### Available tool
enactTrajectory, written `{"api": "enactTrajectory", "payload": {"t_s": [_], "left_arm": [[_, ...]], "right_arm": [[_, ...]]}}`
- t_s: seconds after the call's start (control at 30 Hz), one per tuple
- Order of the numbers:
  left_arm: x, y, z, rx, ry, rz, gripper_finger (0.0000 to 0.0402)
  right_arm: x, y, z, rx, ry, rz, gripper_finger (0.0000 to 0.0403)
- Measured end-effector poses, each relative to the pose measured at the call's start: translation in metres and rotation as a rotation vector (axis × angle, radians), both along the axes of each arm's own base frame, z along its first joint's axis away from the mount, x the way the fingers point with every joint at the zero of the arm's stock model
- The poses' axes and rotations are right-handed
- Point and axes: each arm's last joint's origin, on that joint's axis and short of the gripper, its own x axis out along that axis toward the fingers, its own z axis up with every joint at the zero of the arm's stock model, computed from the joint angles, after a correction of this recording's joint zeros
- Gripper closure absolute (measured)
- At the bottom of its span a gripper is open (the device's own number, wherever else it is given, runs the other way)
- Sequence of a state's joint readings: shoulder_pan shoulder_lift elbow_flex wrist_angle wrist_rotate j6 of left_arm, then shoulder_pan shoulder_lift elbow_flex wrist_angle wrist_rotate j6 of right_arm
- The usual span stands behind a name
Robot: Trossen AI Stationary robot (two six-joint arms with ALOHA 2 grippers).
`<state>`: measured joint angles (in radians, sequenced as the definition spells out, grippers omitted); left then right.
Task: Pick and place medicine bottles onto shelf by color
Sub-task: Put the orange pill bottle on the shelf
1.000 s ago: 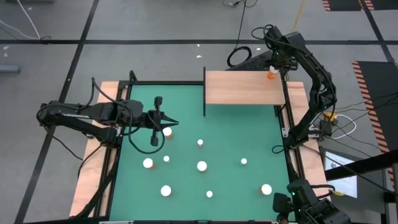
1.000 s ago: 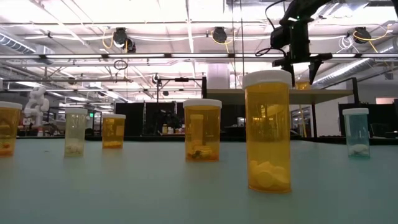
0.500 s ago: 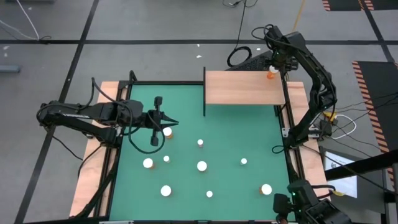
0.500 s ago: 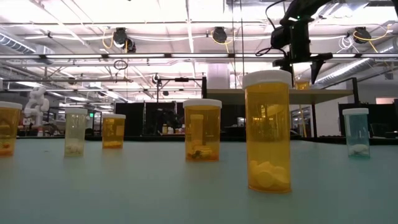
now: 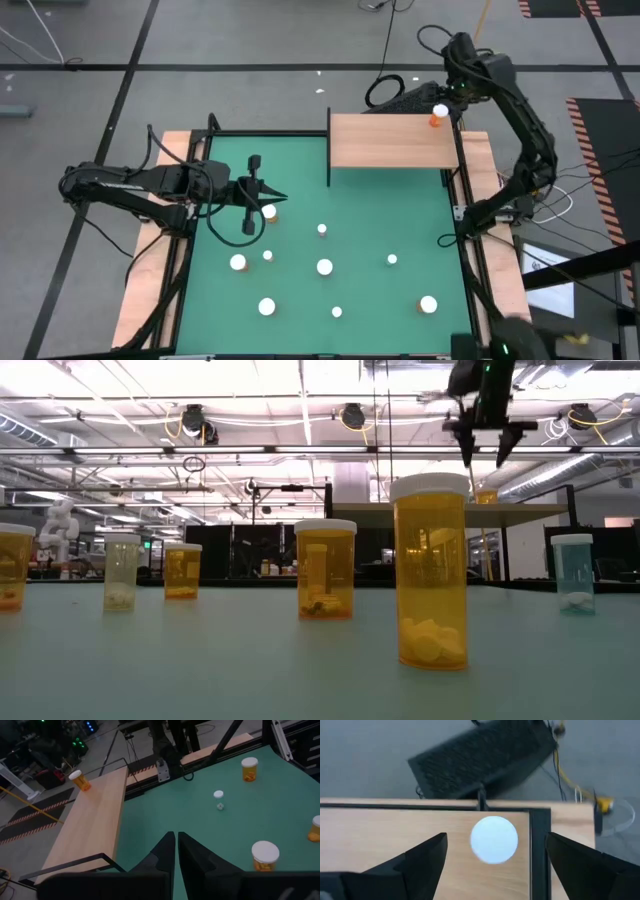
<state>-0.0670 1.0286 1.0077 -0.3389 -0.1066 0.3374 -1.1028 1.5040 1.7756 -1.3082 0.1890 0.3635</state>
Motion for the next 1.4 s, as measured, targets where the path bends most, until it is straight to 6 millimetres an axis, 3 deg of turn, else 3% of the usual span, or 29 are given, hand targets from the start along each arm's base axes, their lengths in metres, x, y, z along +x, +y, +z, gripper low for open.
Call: {"api": "enactTrajectory", "payload": {"t_s": [0.17,0.33,0.47,0.6,0.8,1.03,1.23,1.4], "left_arm": [[0.0,0.0,0.0,-0.016,-0.001,0.006,0.0376],[0.0,0.0,-0.001,-0.075,0.003,0.028,0.0376],[-0.001,0.0,-0.003,-0.134,0.03,0.054,0.0376],[-0.002,0.0,-0.005,-0.183,0.044,0.074,0.0376],[-0.001,-0.008,-0.006,-0.226,0.052,0.057,0.0376],[0.013,-0.028,-0.022,-0.277,0.142,0.022,0.0376],[0.021,-0.049,-0.045,-0.304,0.298,0.003,0.0376],[0.025,-0.065,-0.056,-0.336,0.367,-0.005,0.0376]], "right_arm": [[0.008,0.049,0.026,-0.121,-0.003,0.184,0.0069],[0.004,0.107,0.042,-0.256,-0.091,0.351,0.0069],[-0.007,0.147,0.036,-0.358,-0.199,0.471,0.0069],[-0.016,0.176,0.014,-0.424,-0.322,0.575,0.0069],[-0.013,0.196,-0.023,-0.456,-0.43,0.713,0.0069],[0.025,0.208,-0.066,-0.484,-0.447,0.944,0.0069],[0.055,0.23,-0.085,-0.574,-0.569,1.252,0.0069],[0.062,0.248,-0.096,-0.555,-0.616,1.352,0.0069]]}}
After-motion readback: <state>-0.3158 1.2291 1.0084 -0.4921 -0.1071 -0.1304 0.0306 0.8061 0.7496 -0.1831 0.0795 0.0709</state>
